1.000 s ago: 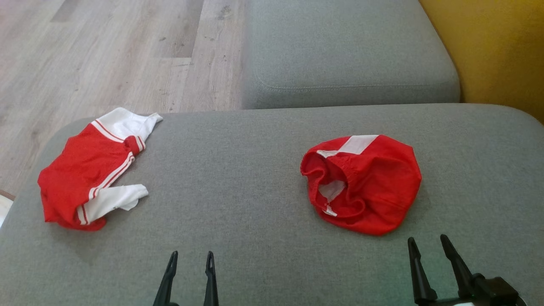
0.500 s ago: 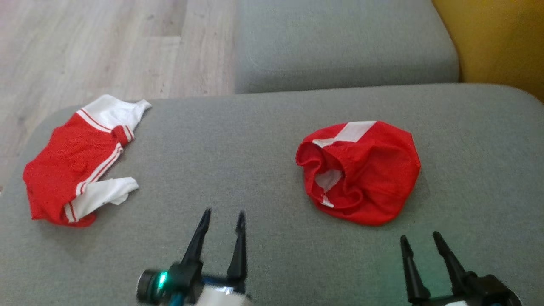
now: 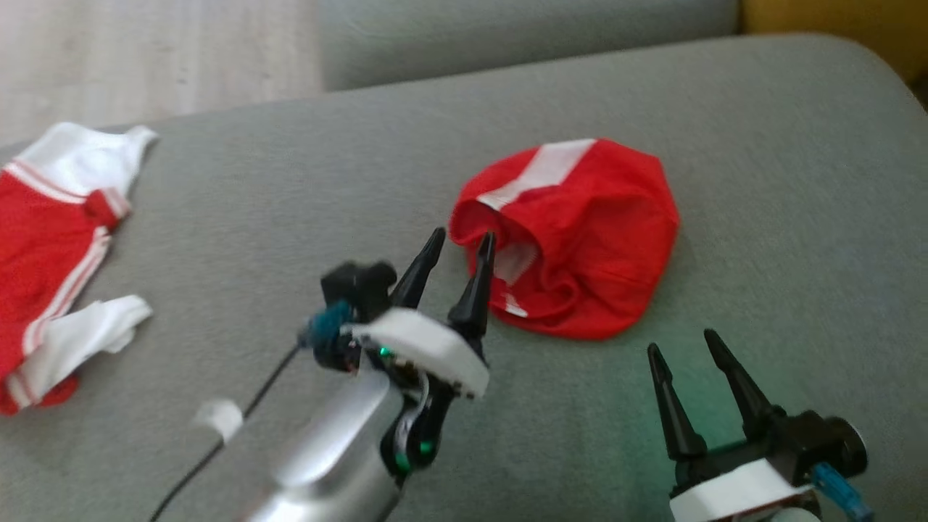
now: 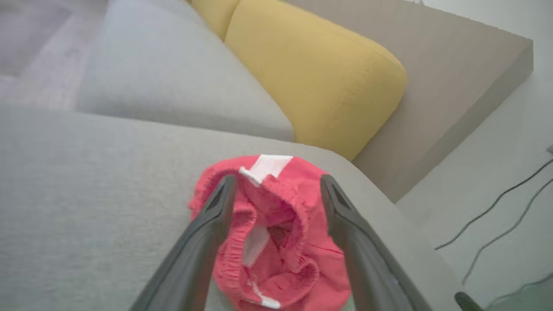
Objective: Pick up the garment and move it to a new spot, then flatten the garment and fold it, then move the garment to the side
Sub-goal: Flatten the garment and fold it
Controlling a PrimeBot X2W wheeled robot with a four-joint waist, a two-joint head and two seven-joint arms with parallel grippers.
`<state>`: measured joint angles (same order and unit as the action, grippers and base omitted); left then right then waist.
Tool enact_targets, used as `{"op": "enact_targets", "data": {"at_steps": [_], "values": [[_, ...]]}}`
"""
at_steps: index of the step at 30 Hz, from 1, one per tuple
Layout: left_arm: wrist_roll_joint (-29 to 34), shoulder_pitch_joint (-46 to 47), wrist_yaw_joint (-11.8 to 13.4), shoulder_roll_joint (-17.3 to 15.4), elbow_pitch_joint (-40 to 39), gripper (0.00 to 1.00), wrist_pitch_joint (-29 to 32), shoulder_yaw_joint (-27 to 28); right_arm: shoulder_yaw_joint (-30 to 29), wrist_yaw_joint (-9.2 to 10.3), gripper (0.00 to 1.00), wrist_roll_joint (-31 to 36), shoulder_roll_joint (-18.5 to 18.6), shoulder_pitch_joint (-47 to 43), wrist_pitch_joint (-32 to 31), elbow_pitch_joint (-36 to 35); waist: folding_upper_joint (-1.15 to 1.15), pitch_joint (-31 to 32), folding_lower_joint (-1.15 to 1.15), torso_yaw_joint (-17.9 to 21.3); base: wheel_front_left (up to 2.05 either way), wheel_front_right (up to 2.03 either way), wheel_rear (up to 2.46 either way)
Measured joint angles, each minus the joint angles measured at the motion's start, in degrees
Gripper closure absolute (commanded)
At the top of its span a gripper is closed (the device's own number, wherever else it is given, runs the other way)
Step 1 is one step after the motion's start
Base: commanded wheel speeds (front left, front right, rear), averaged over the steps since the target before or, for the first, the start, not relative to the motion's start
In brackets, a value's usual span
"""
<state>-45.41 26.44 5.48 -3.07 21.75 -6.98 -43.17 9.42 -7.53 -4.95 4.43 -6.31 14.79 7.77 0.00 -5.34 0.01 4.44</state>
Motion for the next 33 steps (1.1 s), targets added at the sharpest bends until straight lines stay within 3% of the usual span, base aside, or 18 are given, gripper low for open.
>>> {"op": "enact_targets", "data": {"at_steps": [7, 13, 20, 21, 22, 23, 25, 33], "values": [[-16.85, 6.65, 1.30, 0.22, 5.24, 0.00, 4.42, -3.47, 1.22, 0.00, 0.00, 0.16, 0.22, 1.51, -0.01, -0.20, 0.00, -3.21, 0.00, 4.90, 0.00, 0.00, 0.00], [-24.15, 10.83, 1.57, 0.33, 9.84, 0.00, 3.26, -3.59, 1.37, 0.00, 0.00, 0.16, 0.19, 1.55, -0.01, -0.18, 0.00, -4.82, -0.01, 8.13, 0.00, 0.00, 0.00], [-27.27, 14.31, 1.64, 0.37, 16.01, 0.00, 0.00, -3.54, 1.67, 0.00, 0.00, 0.07, 0.11, 1.88, 0.00, -0.15, 0.00, -5.68, -0.01, 9.69, 0.00, 0.00, 0.00], [-27.28, 14.69, 1.64, 0.37, 16.66, 0.35, -0.65, -3.58, 1.66, 0.00, 0.00, 0.07, 0.09, 2.10, 0.00, -0.15, 0.00, -5.76, -0.01, 9.76, 0.00, 0.00, 0.00], [-27.29, 15.01, 1.60, 0.37, 17.27, 0.83, -1.09, -3.77, 1.66, 0.00, 0.00, 0.07, 0.08, 2.27, 0.00, -0.15, 0.00, -5.82, -0.01, 9.80, 0.00, 0.00, 0.00], [-27.37, 15.25, 1.58, 0.38, 17.78, 1.00, -1.58, -3.97, 1.67, 0.00, 0.00, 0.07, 0.04, 2.30, -0.01, -0.15, 0.00, -5.88, -0.01, 9.82, 0.00, 0.00, 0.00], [-28.16, 15.80, 1.23, 0.37, 18.75, 1.00, -2.37, -4.72, 1.74, 0.00, 0.00, -0.01, 0.02, 2.29, -0.01, -0.12, 0.00, -5.98, -0.01, 9.90, 0.00, 0.00, 0.00], [-28.11, 17.38, -4.63, 0.44, 23.05, 1.00, -4.13, -6.88, 3.26, 0.00, 0.00, -0.10, -0.10, 2.49, -0.01, 0.46, 0.00, -4.39, -0.02, 12.46, 0.00, 0.00, 0.00]]}}
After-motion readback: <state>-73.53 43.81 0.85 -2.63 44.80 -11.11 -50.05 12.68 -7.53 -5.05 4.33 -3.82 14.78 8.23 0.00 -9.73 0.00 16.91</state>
